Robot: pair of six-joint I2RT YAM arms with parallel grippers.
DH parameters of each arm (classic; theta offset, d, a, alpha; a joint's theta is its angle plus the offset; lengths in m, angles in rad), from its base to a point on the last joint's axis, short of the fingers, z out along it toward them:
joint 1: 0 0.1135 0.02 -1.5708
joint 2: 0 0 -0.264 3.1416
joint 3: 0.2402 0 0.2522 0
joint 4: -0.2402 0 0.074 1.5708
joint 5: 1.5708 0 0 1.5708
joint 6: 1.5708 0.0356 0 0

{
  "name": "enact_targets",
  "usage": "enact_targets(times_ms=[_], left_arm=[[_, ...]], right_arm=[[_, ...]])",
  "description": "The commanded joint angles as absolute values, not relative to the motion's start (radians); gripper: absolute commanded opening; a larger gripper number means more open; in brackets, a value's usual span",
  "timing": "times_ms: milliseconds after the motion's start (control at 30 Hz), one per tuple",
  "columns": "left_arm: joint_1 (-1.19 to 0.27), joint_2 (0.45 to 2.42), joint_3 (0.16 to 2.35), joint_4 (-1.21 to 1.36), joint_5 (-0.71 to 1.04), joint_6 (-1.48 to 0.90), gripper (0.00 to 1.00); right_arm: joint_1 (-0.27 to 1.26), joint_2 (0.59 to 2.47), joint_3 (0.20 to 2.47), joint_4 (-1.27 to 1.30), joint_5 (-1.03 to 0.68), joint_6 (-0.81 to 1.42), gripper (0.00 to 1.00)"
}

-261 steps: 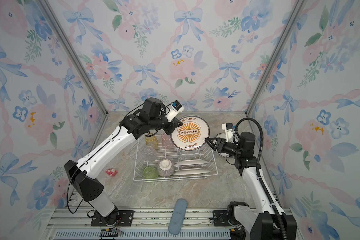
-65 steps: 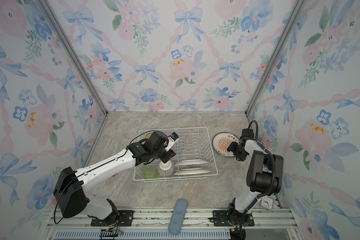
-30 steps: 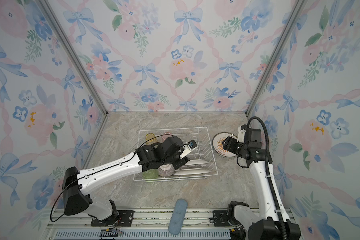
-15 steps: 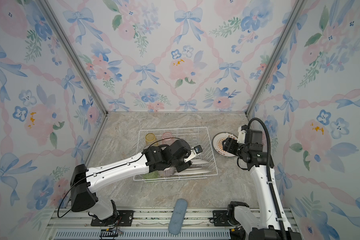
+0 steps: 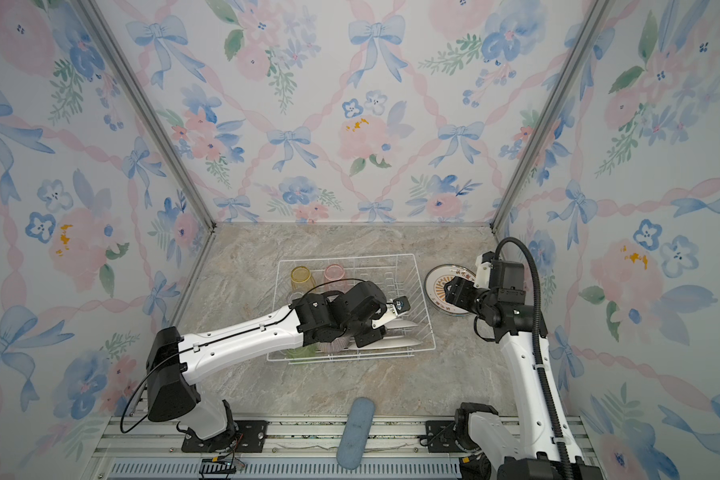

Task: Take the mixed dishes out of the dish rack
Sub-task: 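Withdraw the right gripper while the left gripper reaches to the next white plate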

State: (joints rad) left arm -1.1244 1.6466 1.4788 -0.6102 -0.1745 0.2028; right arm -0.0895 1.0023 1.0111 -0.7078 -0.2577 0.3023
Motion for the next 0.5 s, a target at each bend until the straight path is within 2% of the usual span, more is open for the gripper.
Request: enact_targets(times_ms=[0, 467], left_arm=[[-1.13, 1.652, 1.497, -0.632, -0.15, 0.218, 0.45], [-1.127, 1.748, 1.544, -0.671, -0.197, 0.244, 0.38]], right_arm=[[-0.081, 0.997, 0.996, -0.721, -0.253, 0.301, 0.76], [-0.081, 0.991, 0.983, -0.723, -0.242, 0.298, 0.76]])
